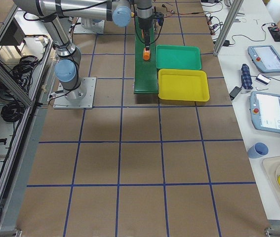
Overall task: Sort buttons by color to trays
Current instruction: 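Move the left gripper down onto the yellow-capped push button, then lift the yellow-capped button and carry it onto the belt, then release the yellow-capped button on the belt and withdraw the left gripper, then lower the left gripper and grasp a green-capped push button, then carry the green-capped button with the left gripper onto the belt, then release the green-capped button on the belt and raise the left gripper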
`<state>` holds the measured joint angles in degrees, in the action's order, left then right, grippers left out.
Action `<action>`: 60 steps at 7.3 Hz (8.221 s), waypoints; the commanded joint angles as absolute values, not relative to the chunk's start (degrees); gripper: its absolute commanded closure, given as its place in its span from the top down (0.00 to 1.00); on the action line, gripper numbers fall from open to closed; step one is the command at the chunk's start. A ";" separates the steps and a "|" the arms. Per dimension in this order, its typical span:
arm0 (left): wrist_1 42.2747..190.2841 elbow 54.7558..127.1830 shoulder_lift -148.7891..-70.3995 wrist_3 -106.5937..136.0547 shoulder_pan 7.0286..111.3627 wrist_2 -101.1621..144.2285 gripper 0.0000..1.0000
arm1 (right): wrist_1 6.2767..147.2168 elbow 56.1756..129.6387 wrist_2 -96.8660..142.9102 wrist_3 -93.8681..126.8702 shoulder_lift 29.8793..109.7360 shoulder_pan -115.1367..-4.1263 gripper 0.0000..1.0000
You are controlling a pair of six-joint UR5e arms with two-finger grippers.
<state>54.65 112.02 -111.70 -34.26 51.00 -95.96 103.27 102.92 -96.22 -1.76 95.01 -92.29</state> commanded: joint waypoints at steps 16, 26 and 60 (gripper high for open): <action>74.19 103.80 -104.59 -10.19 79.37 -86.84 0.13 | 103.27 102.92 -96.15 -1.76 94.92 -92.29 1.00; 66.31 101.14 -105.37 -20.48 64.16 -90.10 1.00 | 103.18 102.92 -96.24 -1.76 94.92 -92.29 1.00; 71.98 105.83 -102.75 -16.44 81.12 -88.59 1.00 | 103.10 101.69 -90.61 -0.88 95.01 -92.20 1.00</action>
<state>71.82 106.28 -103.52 -16.68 81.13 -88.49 103.13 101.67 -90.44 -1.23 94.87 -92.07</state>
